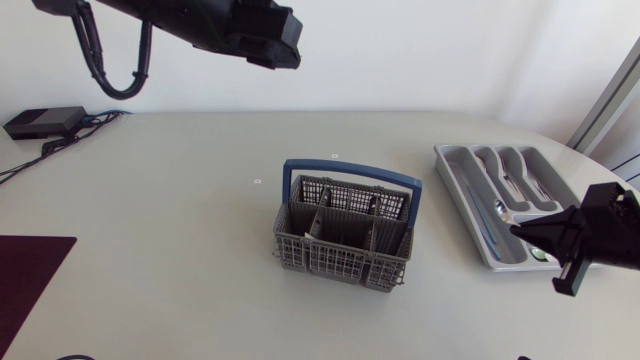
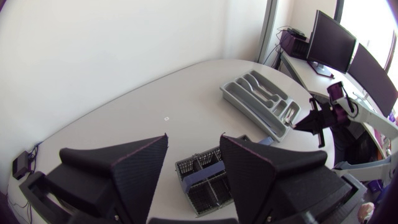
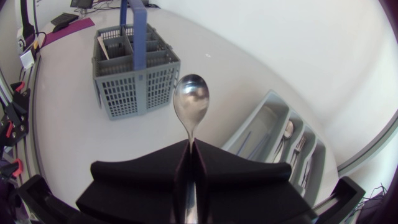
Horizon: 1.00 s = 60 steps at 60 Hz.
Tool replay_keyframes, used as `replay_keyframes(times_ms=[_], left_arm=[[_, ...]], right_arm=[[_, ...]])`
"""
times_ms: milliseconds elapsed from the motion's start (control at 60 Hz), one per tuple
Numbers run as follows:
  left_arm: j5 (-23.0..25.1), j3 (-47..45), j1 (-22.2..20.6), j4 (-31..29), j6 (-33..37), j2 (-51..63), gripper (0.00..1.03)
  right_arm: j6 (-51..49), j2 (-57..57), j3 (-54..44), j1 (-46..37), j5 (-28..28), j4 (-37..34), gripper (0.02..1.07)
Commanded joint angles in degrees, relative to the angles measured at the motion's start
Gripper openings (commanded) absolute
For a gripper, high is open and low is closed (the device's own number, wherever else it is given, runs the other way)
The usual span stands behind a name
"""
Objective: Sort the cutlery from the basket into the organizer compartments.
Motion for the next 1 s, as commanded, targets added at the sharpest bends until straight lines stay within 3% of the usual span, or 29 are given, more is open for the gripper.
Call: replay_keyframes(times_ms=[0,183,533,983], left_arm=[[0.0,-2.6,-1.0,-1.3,1.9,0.0,0.58],[0.0,-7.0,-2.8,-3.9,4.6,-0.8,0.58],[0.7,-15.8,-6.5,-5.0,7.8,-3.5,0.58],[3.8,-20.2,-9.1,-4.3,6.3,-3.5,0.58]], right_arm=[[-9.8,7.7,5.2,-3.7,-1.1,-2.6,0.07],[-27.1,22.1,15.2,-10.0,0.4,-11.0,0.07],[-47.7,38.3,25.3,-14.6,12.2,-11.4,0.08],[-52.5,44.6,29.8,-14.6,20.1,-7.1,0.08]])
